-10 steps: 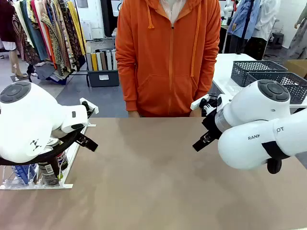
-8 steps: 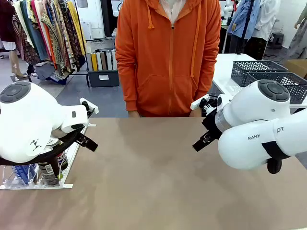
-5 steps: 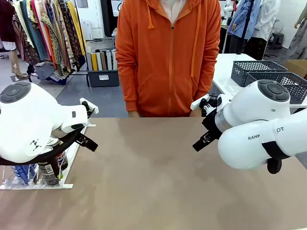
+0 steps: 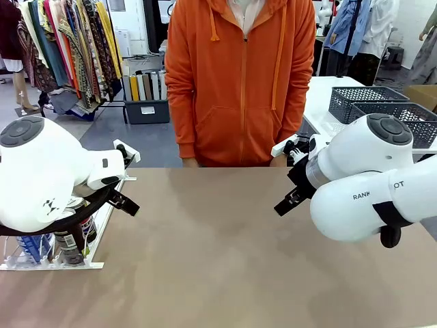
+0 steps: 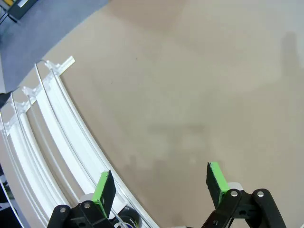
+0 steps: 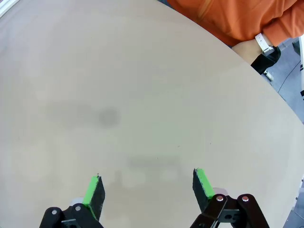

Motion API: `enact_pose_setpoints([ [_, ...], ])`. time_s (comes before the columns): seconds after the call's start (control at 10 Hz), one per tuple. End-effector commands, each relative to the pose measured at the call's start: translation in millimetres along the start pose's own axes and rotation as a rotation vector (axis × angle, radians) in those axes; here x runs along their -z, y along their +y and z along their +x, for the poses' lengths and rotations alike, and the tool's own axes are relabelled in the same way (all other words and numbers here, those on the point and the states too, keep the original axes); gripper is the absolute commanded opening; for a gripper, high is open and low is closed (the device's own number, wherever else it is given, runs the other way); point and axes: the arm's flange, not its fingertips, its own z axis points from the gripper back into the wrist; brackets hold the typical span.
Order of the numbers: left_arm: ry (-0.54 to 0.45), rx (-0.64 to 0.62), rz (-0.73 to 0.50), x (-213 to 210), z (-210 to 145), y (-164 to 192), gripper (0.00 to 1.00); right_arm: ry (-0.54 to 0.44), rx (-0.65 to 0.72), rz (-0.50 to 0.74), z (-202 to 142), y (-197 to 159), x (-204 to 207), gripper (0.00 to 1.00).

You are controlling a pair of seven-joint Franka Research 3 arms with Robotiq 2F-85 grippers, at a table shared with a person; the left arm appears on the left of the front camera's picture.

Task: Retrieve and store the cans from the dispenser.
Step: Pick up one can from the Automatic Can Dispenser and place it in the middle of the table.

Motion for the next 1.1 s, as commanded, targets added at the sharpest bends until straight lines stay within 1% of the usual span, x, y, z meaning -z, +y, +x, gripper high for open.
enact_pose_setpoints([
  [0.0,0.0,0.001,0.0,-0.2,0.1,-0.1,1.0,0.0,0.0,0.0,0.0,0.0,0.0,1.0],
  [0.5,0.0,0.0,0.0,0.0,0.0,0.0,1.0,0.0,0.0,0.0,0.0,0.0,0.0,1.0],
  [0.6,-0.006,0.007,-0.112,-8.2,2.7,1.2,1.0,0.0,0.0,0.0,0.0,0.0,0.0,1.0],
  [0.7,0.021,0.026,-0.266,-23.8,7.2,1.1,1.0,0.069,-0.013,0.182,1.9,-9.0,-13.7,1.0],
  [0.8,0.079,-0.107,-0.424,-48.0,20.6,-4.5,1.0,0.079,0.078,0.375,5.9,-19.1,-30.7,1.0],
  [0.9,0.187,-0.323,-0.489,-72.5,30.5,-7.6,1.0,0.148,0.299,0.536,13.0,-30.4,-48.0,1.0],
  [1.0,0.216,-0.364,-0.565,-100.0,31.8,-1.1,1.0,0.154,0.359,0.78,8.2,-47.8,-68.1,1.0],
])
